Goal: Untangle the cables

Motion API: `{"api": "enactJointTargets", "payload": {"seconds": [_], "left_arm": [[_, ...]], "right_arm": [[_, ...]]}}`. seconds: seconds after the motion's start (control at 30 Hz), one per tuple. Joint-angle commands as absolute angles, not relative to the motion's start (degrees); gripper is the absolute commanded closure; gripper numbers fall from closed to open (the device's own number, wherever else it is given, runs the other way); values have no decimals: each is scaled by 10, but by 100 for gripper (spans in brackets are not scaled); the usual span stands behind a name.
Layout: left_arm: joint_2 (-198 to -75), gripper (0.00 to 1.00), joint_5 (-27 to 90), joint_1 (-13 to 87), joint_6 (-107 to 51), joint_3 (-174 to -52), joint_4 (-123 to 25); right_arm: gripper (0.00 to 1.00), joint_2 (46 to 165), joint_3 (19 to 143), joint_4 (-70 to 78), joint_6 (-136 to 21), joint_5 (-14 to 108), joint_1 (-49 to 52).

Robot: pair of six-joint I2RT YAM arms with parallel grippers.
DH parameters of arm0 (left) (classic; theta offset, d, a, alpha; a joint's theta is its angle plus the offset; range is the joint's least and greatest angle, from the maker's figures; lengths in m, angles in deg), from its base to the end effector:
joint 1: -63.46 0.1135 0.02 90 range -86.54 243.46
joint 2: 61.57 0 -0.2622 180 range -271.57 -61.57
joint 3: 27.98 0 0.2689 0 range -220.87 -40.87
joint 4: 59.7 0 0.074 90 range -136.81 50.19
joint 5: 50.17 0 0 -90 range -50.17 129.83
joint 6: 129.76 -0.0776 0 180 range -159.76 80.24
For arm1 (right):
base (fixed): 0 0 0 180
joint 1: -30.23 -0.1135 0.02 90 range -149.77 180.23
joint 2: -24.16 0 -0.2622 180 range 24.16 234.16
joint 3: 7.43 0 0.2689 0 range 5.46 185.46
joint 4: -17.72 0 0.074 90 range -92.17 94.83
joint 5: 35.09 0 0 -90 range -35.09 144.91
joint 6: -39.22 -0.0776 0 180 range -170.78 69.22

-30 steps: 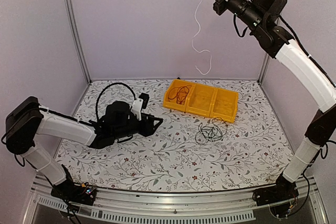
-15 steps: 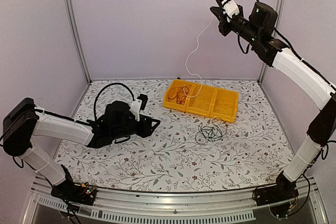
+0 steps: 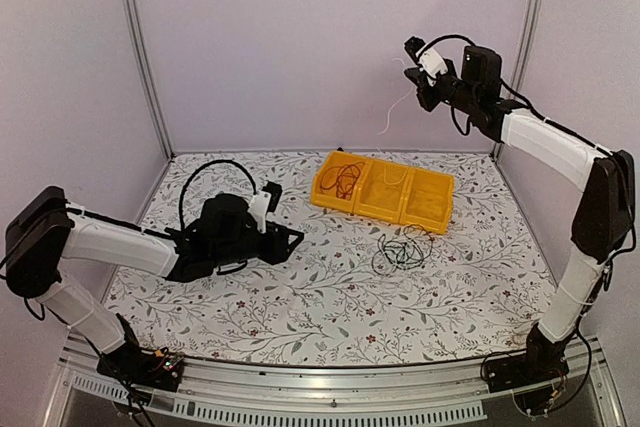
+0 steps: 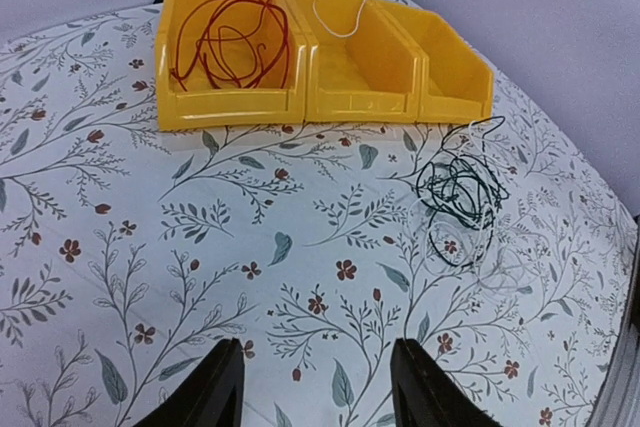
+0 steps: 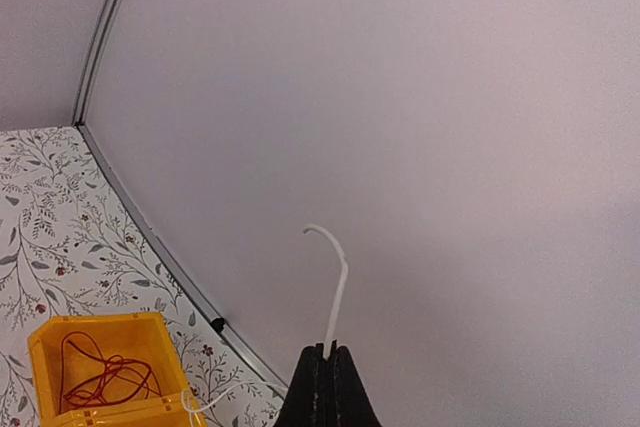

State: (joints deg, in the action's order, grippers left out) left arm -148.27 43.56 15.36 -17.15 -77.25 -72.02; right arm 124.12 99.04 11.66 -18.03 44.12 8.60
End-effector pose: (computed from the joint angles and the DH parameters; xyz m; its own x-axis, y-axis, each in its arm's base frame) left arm 0.2412 -0.2613 0.1476 -0.5320 0.0185 -0.8465 0.5404 0.7771 -0.3226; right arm 0.4434 0.1914 0.4034 0.2962 -0.4542 -0.8402 -0.4469 0.7115 -0.5422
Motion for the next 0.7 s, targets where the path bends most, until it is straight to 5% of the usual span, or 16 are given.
{"api": "enactJointTargets", "payload": {"seconds": [0.0, 0.67], "left_arm": [[-1476, 47, 442, 159, -172, -786, -702], [-1479, 47, 454, 159, -161, -801, -652]], "right_arm": [[100, 1286, 980, 41, -192, 373, 87], [100, 1456, 1056, -185, -205, 303, 87]]}}
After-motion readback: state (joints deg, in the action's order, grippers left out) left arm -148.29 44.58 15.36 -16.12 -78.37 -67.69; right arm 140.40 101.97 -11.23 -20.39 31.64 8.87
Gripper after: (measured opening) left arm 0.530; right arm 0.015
